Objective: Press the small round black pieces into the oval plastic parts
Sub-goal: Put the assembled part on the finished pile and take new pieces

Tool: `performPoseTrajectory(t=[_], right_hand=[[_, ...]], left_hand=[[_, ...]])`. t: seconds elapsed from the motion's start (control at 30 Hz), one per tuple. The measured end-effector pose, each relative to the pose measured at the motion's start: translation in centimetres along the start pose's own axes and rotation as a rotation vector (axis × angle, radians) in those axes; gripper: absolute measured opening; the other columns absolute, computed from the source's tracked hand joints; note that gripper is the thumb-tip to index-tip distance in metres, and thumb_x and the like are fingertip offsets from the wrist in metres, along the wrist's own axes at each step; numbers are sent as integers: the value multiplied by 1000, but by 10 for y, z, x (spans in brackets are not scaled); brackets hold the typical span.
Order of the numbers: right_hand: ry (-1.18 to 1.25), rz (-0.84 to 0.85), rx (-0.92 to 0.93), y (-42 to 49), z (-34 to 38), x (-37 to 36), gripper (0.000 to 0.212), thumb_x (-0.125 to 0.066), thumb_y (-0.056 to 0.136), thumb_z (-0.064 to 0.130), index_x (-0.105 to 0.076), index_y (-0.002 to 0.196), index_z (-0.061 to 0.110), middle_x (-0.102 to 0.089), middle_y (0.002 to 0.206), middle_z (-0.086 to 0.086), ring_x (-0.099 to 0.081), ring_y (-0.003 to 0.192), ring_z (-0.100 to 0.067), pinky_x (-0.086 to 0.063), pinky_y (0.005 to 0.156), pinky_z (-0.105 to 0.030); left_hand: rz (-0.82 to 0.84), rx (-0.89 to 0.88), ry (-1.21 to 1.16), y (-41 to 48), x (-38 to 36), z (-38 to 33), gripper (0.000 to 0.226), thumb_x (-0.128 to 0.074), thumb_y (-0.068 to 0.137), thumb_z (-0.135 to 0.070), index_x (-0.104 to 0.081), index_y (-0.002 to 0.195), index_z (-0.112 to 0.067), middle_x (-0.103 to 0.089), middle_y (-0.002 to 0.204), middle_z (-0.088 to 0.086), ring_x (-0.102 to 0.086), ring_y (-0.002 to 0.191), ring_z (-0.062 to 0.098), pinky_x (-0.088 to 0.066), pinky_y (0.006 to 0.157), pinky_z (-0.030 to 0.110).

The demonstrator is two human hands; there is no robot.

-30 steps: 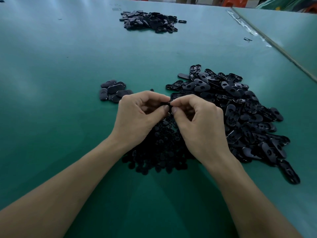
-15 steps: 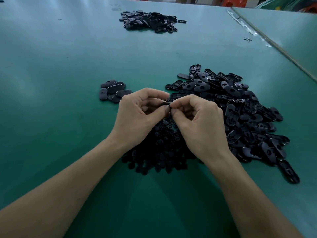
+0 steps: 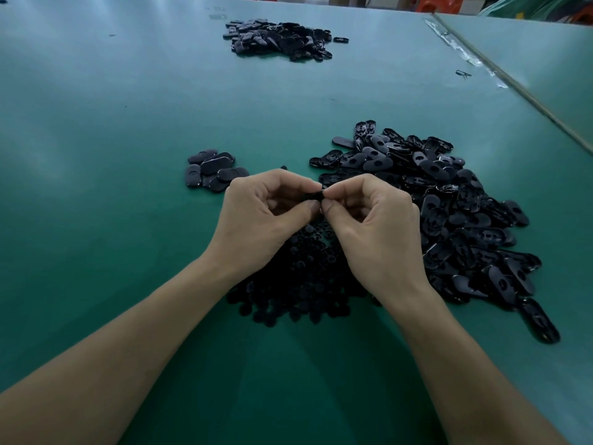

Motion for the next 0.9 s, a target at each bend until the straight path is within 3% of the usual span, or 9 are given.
performPoseTrajectory(t=[0.17,0.3,0.4,0.53,0.67,0.9], right_hand=[[4,34,3,0,0,-2,16,-71,90,8,-78,97,20,-74,84,15,-70,77,2,-57,74,-17],[6,38,16,1,1,-1,17,-70,91,8,-79,99,19,-74,81,15,-70,73,0,-58,72,-21],[-21,-6,47,0,2,1,18,-72,88,9,-77,99,22,-72,79,15,-67,72,2,-51,68,-10],[-112,14,77,2,2,2,26,-73,89,16,-73,114,25,-66,96,11,-63,83,-1,-44,73,-6],[-25,57,48,4,0,4,20,-74,89,10,-76,106,18,-73,92,15,-68,85,4,-51,80,-10],[7,74,24,5,-4,6,15,-77,87,12,-76,101,17,-73,84,16,-69,79,3,-52,73,-9]], left_hand=[[-22,19,4,2,0,3,25,-78,82,3,-72,91,-20,-77,85,-5,-73,78,11,-59,78,25],[-29,15,15,4,1,4,27,-76,84,5,-70,91,-20,-76,83,-10,-72,76,6,-56,74,18],[-15,13,19,4,0,5,27,-76,85,4,-69,93,-22,-76,85,-9,-71,78,6,-56,75,19],[-4,9,0,3,0,3,25,-75,84,-3,-69,95,-24,-75,87,-11,-69,80,5,-55,76,19],[-7,18,-4,3,1,4,22,-75,82,-9,-69,95,-26,-76,86,-9,-70,80,7,-56,76,21],[-14,40,-22,3,3,6,27,-79,82,-3,-73,97,-25,-77,86,-7,-71,81,8,-57,77,20]])
Point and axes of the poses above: each hand's wrist, its own y-axis towards the middle knuckle, its own x-axis out of the back of the hand, z = x × y, the point moved 2 cm from there along y, towards the middle knuckle
